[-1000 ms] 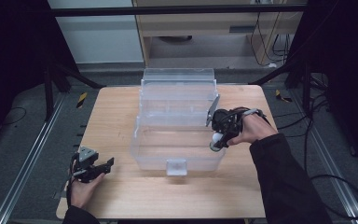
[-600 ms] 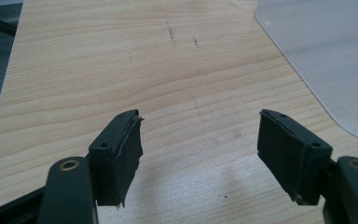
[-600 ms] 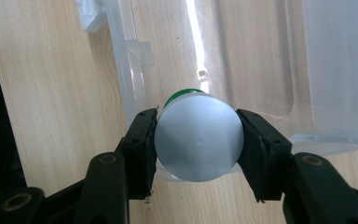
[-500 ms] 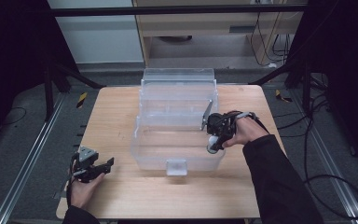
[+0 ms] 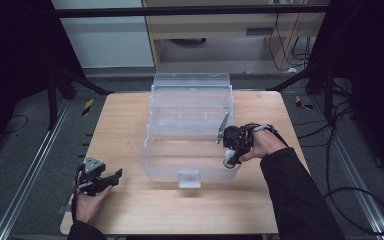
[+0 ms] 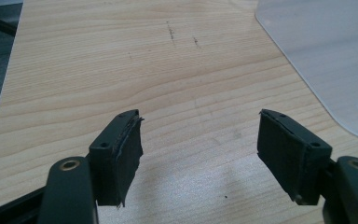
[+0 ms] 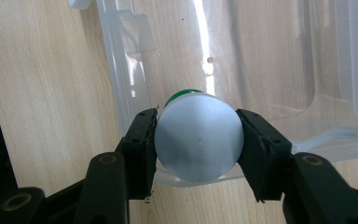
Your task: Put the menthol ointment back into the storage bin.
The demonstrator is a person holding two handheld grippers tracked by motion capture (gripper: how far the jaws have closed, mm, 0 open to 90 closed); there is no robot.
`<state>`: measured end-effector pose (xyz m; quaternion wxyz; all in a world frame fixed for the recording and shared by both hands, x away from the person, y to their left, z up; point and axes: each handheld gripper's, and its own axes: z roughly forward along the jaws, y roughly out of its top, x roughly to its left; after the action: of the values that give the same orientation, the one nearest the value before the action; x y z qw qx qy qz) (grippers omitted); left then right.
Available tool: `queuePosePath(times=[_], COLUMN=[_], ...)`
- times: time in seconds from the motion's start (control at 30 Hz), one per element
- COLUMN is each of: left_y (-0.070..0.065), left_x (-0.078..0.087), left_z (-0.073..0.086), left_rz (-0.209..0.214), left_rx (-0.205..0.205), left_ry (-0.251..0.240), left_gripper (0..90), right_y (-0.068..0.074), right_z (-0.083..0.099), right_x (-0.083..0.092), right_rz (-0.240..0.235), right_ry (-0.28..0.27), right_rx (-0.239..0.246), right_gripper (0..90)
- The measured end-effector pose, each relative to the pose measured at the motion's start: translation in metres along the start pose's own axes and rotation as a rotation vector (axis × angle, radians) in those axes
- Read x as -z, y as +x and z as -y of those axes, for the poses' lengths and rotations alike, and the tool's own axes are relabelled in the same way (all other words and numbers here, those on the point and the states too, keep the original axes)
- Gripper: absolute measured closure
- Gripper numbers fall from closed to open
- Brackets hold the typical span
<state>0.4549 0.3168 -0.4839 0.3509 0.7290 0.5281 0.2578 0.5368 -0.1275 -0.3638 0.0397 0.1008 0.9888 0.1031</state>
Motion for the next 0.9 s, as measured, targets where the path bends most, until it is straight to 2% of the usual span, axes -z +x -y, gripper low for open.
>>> queuePosePath(times=[0.9], left_y=[0.000], left_x=[0.000], left_z=[0.000], left_rz=[-0.001], left_rx=[-0.001], left_ry=[0.002], left_gripper=[30.2], right_y=[-0.003], right_z=[0.008], right_x=[-0.021], right_rz=[-0.017], right_ry=[0.015], right_rx=[0.000], right_gripper=[50.3])
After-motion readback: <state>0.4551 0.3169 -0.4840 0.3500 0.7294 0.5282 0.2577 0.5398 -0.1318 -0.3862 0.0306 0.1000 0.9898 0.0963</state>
